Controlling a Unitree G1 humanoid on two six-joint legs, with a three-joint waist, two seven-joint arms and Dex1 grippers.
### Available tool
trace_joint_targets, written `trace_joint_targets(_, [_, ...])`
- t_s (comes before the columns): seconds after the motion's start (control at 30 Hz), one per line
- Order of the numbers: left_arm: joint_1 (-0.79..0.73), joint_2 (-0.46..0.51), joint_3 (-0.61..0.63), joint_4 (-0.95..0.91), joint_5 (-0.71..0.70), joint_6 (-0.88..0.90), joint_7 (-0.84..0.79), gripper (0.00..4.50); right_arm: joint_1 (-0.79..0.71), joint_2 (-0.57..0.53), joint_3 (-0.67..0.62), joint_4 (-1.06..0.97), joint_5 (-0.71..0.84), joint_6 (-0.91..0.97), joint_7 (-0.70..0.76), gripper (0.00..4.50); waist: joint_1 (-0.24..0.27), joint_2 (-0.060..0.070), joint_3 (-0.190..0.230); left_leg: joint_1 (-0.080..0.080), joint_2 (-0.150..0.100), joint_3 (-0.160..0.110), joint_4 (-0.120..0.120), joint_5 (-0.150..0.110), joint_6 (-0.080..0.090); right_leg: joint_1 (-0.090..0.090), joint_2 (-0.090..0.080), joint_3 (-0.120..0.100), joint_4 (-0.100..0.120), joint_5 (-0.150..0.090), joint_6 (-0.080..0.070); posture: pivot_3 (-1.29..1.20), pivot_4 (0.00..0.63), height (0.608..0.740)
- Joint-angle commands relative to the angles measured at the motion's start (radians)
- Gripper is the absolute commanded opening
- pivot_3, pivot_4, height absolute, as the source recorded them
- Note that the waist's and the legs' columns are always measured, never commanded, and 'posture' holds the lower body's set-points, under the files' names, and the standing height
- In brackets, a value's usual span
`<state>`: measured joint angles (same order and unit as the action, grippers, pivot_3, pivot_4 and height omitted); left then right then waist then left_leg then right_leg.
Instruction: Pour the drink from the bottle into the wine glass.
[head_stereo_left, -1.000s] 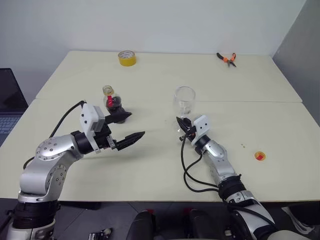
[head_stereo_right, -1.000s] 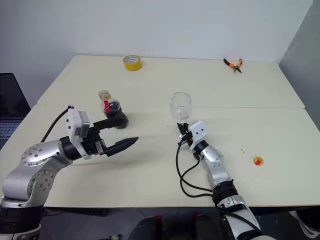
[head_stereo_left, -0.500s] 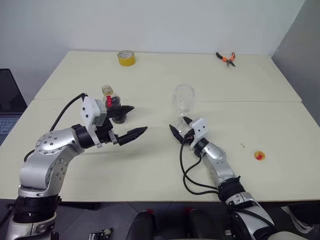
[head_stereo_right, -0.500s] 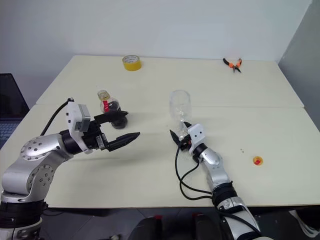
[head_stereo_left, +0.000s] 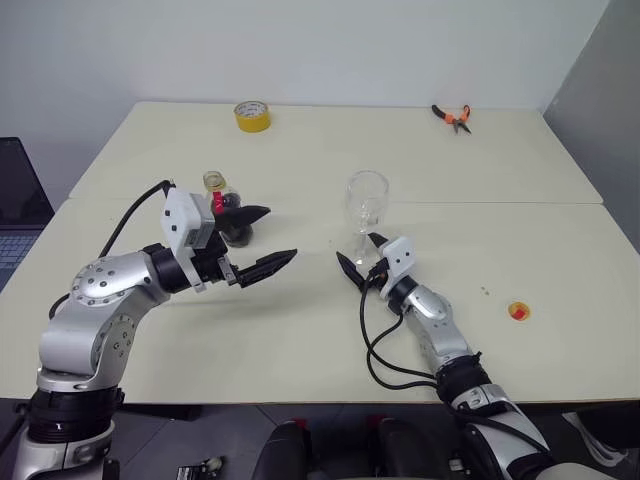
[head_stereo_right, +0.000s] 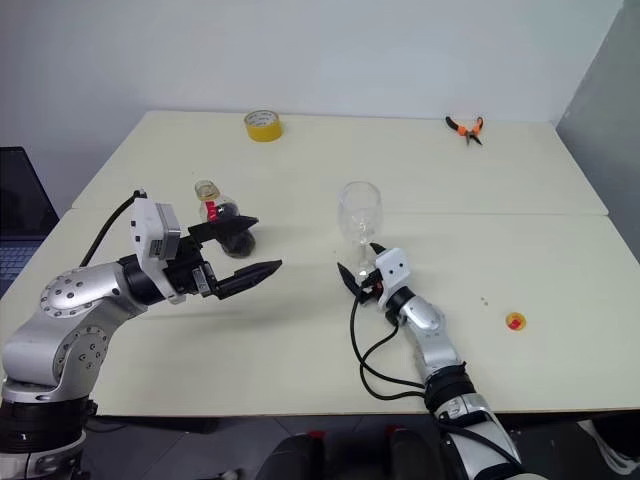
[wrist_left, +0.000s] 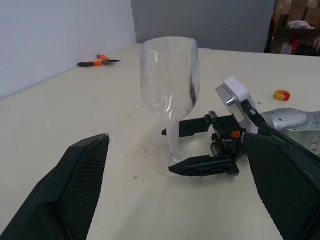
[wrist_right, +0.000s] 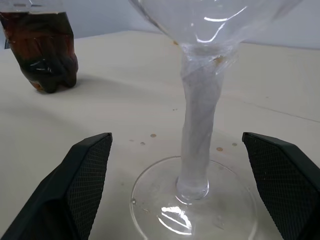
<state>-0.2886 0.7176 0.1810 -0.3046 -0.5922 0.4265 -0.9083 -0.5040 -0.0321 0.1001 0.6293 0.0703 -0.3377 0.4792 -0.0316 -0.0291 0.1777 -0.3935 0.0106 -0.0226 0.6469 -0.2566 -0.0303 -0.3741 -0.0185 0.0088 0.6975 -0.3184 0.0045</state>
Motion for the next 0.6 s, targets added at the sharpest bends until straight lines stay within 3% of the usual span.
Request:
trace_joint_targets(0.03, [-0.011,-0.002,0.006,-0.040,-0.014,-0.005,0.001,4.50,0.032,-0.014,-0.002,-0.090,0.019,0.019,0.027,4.46,0.000,0.000,0.000,0.000,0.000,0.000,0.000,0.000,0.000,0.000,0.000,0.000,0.000,0.000,0.000,0.00,0.150,0.740])
trace_joint_targets(0.4, [0.011,-0.031,0.027,-0.058,-0.012,-0.004,0.056,4.50,0.258,-0.141,0.026,-0.470,0.042,0.237,0.109,4.46,0.003,0.000,0.000,-0.001,0.000,0.000,0.000,0.000,0.000,0.000,0.000,0.000,0.000,0.000,0.000,0.00,0.150,0.740])
trace_joint_targets(0.6, [0.092,-0.045,0.040,-0.049,0.010,-0.003,0.108,4.50,0.392,-0.285,0.039,-0.779,0.073,0.376,0.171,4.46,0.002,0.000,0.000,-0.001,0.000,0.000,0.000,0.000,0.000,0.000,0.000,0.000,0.000,0.000,0.000,0.00,0.150,0.740])
